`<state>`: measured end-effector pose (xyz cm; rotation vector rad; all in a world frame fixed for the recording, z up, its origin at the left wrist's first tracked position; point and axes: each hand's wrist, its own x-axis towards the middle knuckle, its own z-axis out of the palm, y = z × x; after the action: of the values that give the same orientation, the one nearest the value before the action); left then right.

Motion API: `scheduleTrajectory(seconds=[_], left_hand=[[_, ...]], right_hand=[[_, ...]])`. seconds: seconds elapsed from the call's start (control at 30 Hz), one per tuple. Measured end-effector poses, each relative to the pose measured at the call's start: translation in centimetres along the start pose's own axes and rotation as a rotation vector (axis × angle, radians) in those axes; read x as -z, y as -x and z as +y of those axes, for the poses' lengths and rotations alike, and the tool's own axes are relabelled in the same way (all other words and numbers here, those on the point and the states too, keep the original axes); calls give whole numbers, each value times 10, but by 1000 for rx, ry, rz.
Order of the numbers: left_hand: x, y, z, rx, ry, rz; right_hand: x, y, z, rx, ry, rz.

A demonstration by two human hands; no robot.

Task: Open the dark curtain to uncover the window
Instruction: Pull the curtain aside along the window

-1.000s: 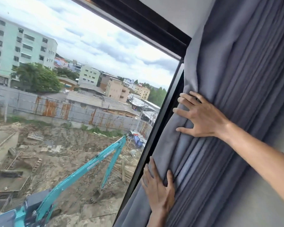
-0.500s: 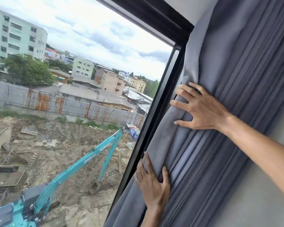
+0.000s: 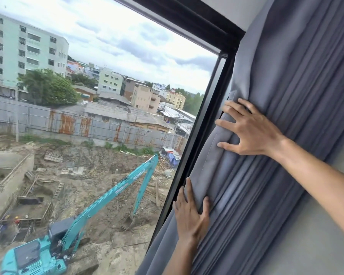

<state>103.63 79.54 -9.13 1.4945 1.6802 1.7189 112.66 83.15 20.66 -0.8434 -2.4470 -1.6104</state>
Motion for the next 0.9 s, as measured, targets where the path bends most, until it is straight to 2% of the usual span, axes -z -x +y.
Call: scheduleTrajectory(seconds=[0.23, 0.53, 0.7, 0.9], left_hand=[[43, 12, -10, -48, -72, -144], [89, 32, -10, -46, -102, -248], [134, 29, -21, -75, -266, -253], [221, 24, -23, -102, -460, -209]], right_hand=[[18, -1, -32, -92, -35, -74], [35, 2, -70, -137, -97, -141], [43, 13, -98, -202, -180, -142], [59, 25, -150, -266, -359, -156]])
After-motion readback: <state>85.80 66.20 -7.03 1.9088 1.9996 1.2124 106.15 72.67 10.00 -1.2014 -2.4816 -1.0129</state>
